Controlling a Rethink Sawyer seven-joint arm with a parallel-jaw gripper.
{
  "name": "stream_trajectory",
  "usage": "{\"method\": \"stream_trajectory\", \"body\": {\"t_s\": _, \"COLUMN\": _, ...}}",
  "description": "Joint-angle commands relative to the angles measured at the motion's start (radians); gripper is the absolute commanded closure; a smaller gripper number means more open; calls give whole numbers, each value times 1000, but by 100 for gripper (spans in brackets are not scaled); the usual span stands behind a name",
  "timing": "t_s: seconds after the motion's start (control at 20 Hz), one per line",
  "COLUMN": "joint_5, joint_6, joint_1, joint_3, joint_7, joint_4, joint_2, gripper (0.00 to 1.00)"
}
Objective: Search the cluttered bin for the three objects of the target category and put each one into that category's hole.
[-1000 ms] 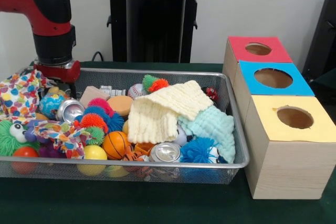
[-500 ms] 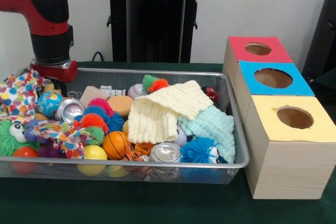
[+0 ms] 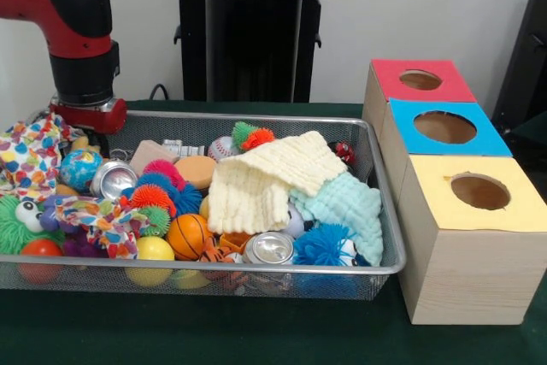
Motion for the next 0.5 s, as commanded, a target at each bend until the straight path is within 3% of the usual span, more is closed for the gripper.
{"method": "stream_trajectory", "body": {"t_s": 0.05, "joint_5": -28, "joint_6": 44, "joint_1": 38, "joint_3": 54, "joint_7": -13, "joint_4": 11, "joint_2": -10, "gripper": 100}}
{"method": "stream_trajectory", "body": {"t_s": 0.5, "joint_5": 31, "joint_6": 96, "joint_1": 97, "joint_3": 59, "joint_7": 22, "joint_4": 111, "joint_2": -166, "gripper": 100}}
